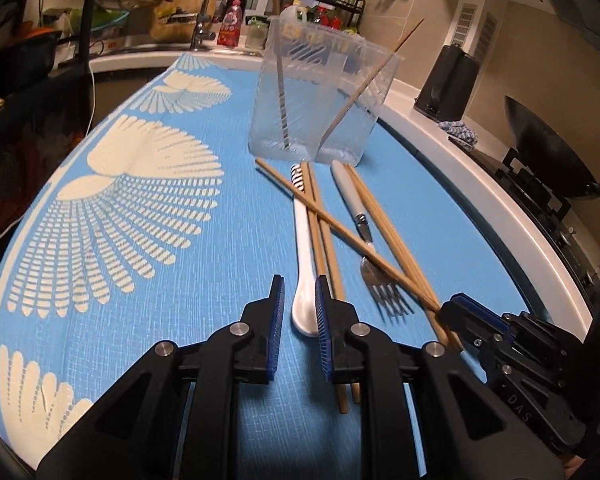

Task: Organize utensils
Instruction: 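Move the left tool to the white spoon while the right tool approaches a chopstick, then grasp the white spoon with the left tool while the right tool grasps a chopstick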

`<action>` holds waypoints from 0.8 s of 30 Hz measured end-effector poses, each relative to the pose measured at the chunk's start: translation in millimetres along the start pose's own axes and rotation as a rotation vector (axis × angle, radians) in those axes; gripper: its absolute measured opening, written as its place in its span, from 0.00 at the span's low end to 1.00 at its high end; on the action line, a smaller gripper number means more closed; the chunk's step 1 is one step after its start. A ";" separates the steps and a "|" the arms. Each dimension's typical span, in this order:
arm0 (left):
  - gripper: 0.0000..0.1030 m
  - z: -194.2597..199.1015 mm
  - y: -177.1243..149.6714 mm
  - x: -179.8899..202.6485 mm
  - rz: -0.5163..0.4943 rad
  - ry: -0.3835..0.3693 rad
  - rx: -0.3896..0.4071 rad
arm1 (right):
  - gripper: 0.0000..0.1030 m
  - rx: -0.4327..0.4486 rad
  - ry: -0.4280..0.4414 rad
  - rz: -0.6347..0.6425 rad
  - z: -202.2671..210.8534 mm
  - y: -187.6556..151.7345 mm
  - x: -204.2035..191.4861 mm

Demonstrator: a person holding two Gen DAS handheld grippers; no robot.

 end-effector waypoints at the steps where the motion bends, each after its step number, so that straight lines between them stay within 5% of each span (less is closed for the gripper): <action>1: 0.16 -2.3 -1.3 -2.2 0.014 -0.005 -0.010 | 0.10 -0.001 0.003 0.001 -0.6 -0.7 -0.3; 12: 0.18 -9.6 -6.7 4.0 0.004 -0.011 -0.030 | 0.20 -0.008 -0.014 0.028 -3.9 -3.9 -0.7; 24: 0.16 -10.5 -10.3 15.0 -0.052 0.020 -0.026 | 0.05 0.024 -0.007 0.081 6.9 -5.1 -9.2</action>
Point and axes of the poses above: each gripper's, at about its wrist camera, not at the fingertips, and z roughly against the way its jaws point, x to its right, y to its top, the point moved 2 cm from there along -z, roughly the way its jaws point, and after that the axes turned 5 degrees about -x, right-handed, at the moved point
